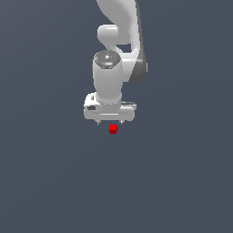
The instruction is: Pick up the red cube and move it to a goal position.
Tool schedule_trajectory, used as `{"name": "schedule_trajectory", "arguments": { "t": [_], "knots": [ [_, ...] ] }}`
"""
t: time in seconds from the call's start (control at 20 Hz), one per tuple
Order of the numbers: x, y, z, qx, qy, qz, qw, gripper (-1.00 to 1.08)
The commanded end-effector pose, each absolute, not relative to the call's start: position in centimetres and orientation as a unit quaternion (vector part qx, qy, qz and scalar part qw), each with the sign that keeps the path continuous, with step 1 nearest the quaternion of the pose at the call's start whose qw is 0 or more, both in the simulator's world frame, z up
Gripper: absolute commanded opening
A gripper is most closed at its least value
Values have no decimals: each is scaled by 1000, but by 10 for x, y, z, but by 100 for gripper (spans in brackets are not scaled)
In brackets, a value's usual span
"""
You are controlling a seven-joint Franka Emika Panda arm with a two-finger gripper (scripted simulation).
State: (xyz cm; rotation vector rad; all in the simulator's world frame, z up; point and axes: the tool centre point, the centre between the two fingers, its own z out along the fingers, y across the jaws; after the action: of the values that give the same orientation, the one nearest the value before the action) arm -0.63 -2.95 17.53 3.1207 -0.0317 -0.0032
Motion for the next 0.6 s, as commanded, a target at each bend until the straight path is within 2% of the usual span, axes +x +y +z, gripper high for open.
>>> {"name": "schedule_trajectory", "arguments": {
  "t": [0.0,0.55],
  "knots": [
    [-6,-30,175,1000,-10,-1,10,100],
    [-19,-28,146,1000,-17,-1,8,100]
  ]
}}
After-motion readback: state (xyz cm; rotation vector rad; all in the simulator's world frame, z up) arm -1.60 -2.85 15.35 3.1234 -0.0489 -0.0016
